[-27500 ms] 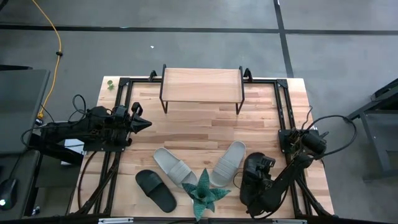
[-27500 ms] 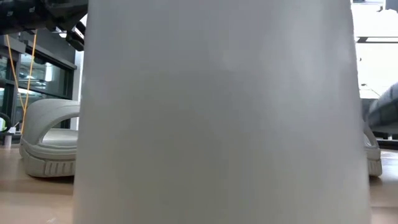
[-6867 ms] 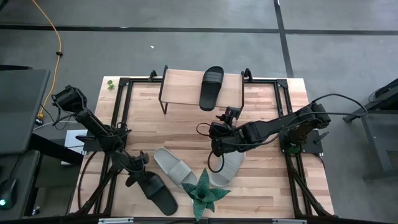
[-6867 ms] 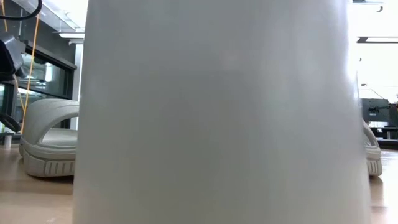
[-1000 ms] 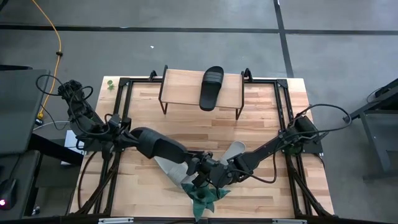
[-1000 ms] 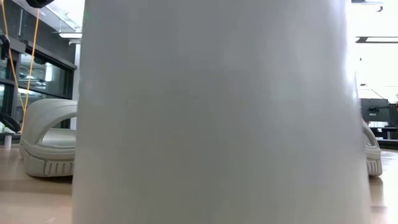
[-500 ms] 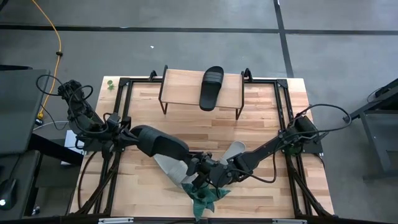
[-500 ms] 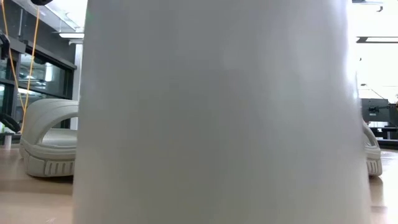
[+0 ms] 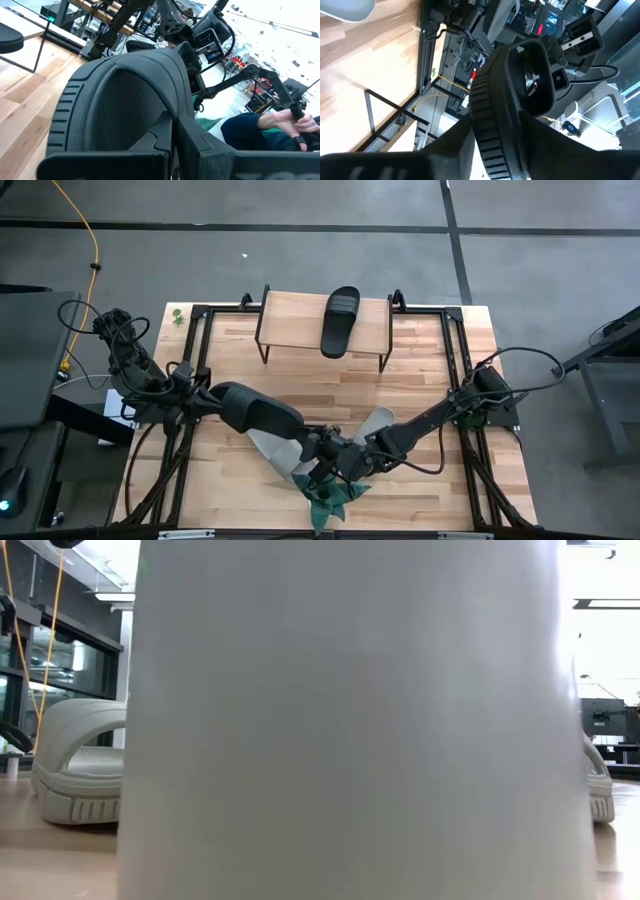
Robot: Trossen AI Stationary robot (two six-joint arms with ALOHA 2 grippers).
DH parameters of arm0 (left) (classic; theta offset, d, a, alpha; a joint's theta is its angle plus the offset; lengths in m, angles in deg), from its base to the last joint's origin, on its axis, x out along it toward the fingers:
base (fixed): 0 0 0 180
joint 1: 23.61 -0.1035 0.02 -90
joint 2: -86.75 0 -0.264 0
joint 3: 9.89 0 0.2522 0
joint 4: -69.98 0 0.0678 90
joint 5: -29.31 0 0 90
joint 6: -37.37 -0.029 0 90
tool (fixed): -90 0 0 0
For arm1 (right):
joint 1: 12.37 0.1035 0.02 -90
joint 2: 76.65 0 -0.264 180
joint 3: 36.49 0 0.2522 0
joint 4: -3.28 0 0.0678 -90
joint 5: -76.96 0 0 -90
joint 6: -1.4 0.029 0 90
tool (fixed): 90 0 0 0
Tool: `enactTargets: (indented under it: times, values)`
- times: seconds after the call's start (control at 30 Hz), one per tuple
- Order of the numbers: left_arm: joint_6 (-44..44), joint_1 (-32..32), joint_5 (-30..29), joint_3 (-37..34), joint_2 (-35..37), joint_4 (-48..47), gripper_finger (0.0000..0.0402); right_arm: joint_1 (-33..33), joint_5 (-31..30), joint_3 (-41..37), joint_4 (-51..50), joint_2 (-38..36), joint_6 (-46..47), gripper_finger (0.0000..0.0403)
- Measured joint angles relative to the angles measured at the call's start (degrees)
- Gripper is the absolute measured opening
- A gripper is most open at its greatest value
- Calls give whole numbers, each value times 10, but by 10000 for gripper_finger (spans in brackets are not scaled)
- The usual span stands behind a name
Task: Pick and place slides into the shelf
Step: Put the black slipper on the shelf
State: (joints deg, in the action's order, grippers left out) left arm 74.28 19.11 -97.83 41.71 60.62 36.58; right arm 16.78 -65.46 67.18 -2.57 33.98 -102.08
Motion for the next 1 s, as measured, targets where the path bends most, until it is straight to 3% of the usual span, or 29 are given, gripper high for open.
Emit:
enactTargets:
  times: [0.2,0.5,1.0]
  values:
    - [-4,0,0,0,0,1,1,0,0,0,-3,0,4,24]
    - [-20,0,-3,0,0,-5,13,-2,-1,0,-11,0,40,25]
    - [-57,0,-34,0,0,-61,139,-3,-47,0,-16,0,69,24]
